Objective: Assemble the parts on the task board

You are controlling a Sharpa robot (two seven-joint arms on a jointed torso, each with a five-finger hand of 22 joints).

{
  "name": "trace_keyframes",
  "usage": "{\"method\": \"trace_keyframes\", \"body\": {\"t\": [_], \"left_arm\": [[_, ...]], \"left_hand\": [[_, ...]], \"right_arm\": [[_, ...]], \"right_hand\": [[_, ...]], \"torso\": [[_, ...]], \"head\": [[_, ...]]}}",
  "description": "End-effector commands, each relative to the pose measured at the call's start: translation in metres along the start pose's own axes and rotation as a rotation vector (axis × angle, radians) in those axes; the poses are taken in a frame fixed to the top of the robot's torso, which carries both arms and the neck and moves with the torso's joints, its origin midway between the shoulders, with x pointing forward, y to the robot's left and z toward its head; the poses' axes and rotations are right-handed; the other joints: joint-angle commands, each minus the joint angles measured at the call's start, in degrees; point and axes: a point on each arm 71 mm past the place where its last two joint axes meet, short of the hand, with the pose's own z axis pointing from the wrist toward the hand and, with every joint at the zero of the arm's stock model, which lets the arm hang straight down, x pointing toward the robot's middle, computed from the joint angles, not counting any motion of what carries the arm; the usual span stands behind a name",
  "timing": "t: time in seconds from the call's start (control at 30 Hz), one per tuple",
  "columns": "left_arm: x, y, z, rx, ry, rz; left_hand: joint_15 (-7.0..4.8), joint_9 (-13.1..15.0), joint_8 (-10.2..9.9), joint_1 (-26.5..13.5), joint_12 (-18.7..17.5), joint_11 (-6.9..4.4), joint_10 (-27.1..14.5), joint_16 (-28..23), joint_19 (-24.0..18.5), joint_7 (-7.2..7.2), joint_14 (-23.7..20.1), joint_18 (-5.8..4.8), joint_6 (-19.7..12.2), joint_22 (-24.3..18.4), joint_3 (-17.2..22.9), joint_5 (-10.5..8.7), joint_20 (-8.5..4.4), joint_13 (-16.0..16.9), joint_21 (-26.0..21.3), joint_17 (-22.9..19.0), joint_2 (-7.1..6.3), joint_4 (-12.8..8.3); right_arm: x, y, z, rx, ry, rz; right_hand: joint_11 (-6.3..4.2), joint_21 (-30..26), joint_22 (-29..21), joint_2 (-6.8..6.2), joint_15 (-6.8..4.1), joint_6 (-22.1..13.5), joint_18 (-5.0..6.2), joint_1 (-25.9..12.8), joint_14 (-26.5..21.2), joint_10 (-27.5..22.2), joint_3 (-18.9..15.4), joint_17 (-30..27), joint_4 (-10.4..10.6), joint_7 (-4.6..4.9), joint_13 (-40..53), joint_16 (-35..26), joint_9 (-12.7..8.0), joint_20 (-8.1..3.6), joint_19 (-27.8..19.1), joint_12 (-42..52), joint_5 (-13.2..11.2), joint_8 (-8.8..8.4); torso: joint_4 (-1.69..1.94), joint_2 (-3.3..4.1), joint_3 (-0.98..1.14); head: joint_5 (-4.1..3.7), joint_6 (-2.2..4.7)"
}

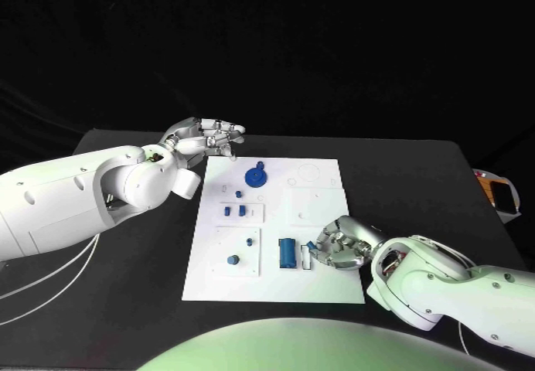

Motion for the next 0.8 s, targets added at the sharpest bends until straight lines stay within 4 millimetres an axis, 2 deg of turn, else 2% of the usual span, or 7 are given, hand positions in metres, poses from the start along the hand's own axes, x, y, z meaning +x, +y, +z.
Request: {"method": "trace_keyframes", "body": {"t": [0.03,0.23,0.8], "left_arm": [[0.0027,-0.0008,0.0005,0.004,0.015,-0.009],[0.0030,-0.0007,0.0006,0.004,0.017,-0.010],[0.0025,-0.0006,0.0001,0.001,0.018,-0.010]], "left_hand": [[-0.05,0.1,0.2,-0.4,0.3,0.11,-0.3,0.2,0.1,0.07,-0.5,0.77,-0.5,-0.1,0.3,0.25,0.06,0.0,-0.3,-0.1,-0.09,-0.1],[-0.05,0.1,0.2,-0.4,0.3,0.11,-0.3,0.2,0.1,0.07,-0.5,0.77,-0.5,-0.1,0.3,0.25,0.06,0.0,-0.3,-0.1,-0.09,-0.1],[-0.06,0.1,0.3,-0.3,0.4,0.12,-0.4,0.3,0.2,0.09,-0.5,0.77,-0.6,-0.1,0.4,0.26,0.04,0.0,-0.3,-0.1,-0.10,-0.3]], "right_arm": [[0.0062,0.0011,0.0013,0.006,0.054,0.024],[0.0104,0.0035,0.0039,0.004,0.079,0.020],[0.0136,0.0033,0.0079,0.012,0.101,0.009]], "right_hand": [[0.18,0.4,14.0,0.19,0.02,0.7,-0.48,-1.5,4.2,0.3,-0.2,7.0,-0.2,-0.57,0.3,0.2,3.8,-0.09,4.7,0.6,-1.2,0.51],[0.14,0.6,14.1,0.14,-0.02,1.4,-0.54,-4.1,4.3,0.7,-1.8,7.3,1.1,-0.65,1.1,0.4,3.5,-0.12,4.8,1.5,-1.5,0.32],[0.09,0.8,14.1,0.65,-0.07,1.8,-0.56,-5.7,4.3,1.0,-3.2,7.4,2.2,-0.71,1.6,0.4,3.4,-0.17,4.8,2.2,-1.1,0.17]], "torso": [[-0.08,-0.04,0.07],[-0.03,-0.01,0.04],[-0.05,-0.02,0.01]], "head": [[0.04,0.01],[0.00,0.01],[0.15,0.01]]}}
